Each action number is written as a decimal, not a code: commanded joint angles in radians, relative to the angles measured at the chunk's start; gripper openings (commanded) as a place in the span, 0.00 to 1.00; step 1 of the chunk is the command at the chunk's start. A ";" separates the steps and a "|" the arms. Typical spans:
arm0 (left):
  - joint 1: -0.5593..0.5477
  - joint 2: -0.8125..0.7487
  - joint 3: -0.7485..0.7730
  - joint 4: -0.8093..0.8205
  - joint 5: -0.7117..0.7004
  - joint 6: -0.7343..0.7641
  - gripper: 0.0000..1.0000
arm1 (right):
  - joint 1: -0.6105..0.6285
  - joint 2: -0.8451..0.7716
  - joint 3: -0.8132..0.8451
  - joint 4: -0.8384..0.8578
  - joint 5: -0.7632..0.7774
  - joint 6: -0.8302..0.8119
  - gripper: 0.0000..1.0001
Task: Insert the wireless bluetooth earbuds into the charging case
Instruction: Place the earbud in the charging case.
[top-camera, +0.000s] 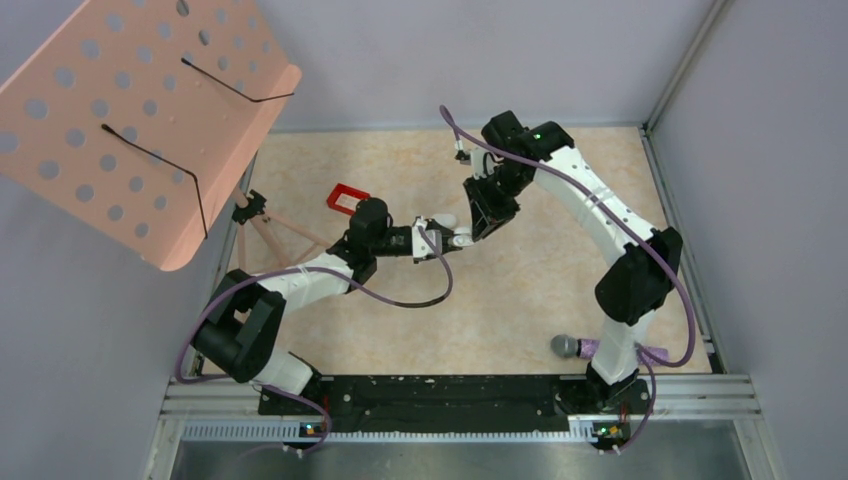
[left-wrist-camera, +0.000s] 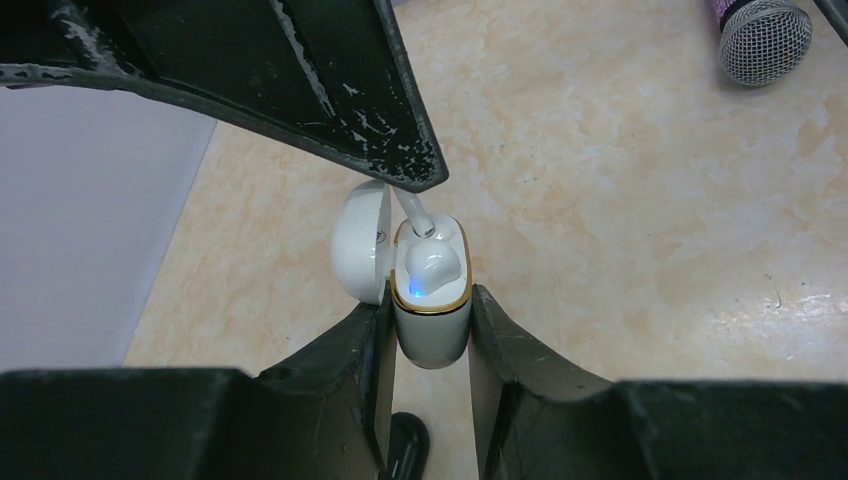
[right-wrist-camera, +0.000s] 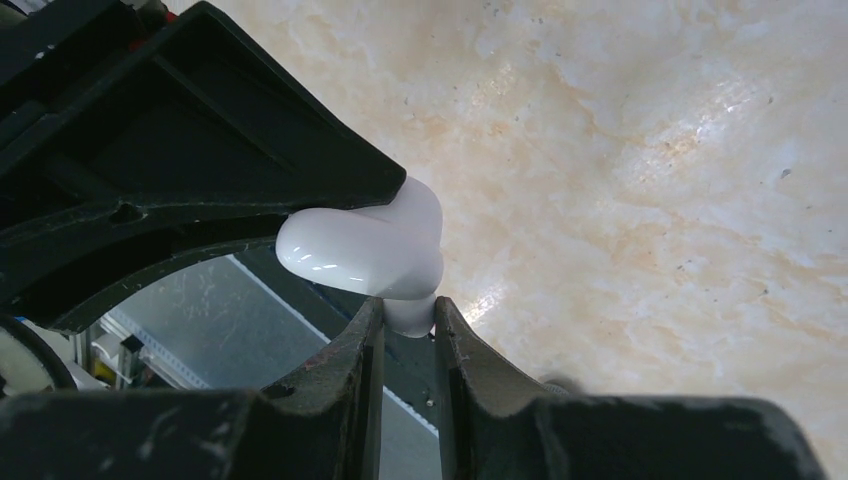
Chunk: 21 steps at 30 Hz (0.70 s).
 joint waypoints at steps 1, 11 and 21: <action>-0.014 -0.002 0.030 0.069 0.066 -0.068 0.00 | 0.004 0.013 0.063 0.078 0.031 0.014 0.00; -0.014 0.009 0.020 0.182 0.009 -0.235 0.00 | 0.019 0.018 0.044 0.081 0.061 0.006 0.00; -0.014 0.017 0.009 0.264 -0.024 -0.353 0.00 | 0.044 0.012 0.053 0.084 0.136 -0.016 0.00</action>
